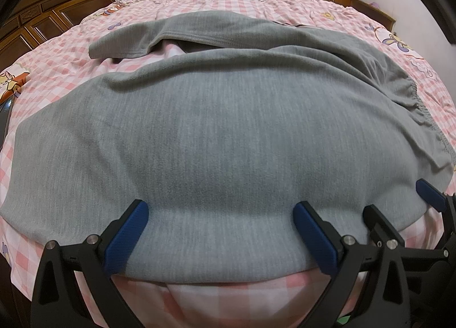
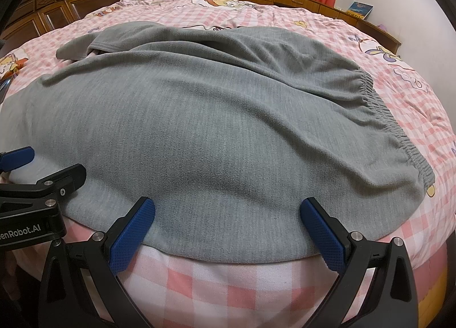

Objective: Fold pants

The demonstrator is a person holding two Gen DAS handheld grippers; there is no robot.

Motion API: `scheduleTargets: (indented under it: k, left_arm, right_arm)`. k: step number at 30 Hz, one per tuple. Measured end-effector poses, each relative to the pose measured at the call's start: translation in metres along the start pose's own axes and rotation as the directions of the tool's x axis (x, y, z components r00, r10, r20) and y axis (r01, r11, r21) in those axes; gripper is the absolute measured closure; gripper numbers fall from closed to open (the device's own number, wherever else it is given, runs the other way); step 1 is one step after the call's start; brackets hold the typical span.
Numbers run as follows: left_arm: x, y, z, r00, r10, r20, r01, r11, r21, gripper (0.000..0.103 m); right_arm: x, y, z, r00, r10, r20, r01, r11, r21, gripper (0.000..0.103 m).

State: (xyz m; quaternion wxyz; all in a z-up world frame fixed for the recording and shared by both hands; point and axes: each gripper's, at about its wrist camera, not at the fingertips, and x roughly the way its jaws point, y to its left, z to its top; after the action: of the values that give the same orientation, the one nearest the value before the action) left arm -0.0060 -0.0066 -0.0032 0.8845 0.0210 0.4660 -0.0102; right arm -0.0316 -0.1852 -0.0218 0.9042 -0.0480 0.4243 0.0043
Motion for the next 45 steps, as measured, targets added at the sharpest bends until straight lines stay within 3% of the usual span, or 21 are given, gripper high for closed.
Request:
scheduleTargets:
  k: [30,36,40,45]
  left_arm:
    - [-0.001,0.003,0.008,0.999,0.001,-0.039,-0.001,1.000,-0.004,0.000]
    - [-0.008,0.013,0.009,0.997,-0.047,-0.056,0.047,0.999,0.014,0.000]
    - [-0.016,0.026,0.006,0.998,-0.044,-0.051,0.044,0.999,-0.001,0.001]
    - [-0.025,0.064,0.007,0.998,-0.028,-0.063,0.024,0.998,-0.063,0.001]
  right_arm:
    - [-0.004,0.001,0.000,0.999,0.025,-0.024,-0.026,0.999,-0.020,0.000]
    - [-0.009,-0.009,0.003,0.994,0.097,-0.044,-0.098,0.995,-0.020,0.000]
    - [-0.017,-0.024,0.005,0.987,0.154,-0.055,-0.154,0.988,0.002,0.006]
    - [-0.027,-0.058,0.010,0.988,0.151,-0.045,-0.146,0.985,0.094,0.006]
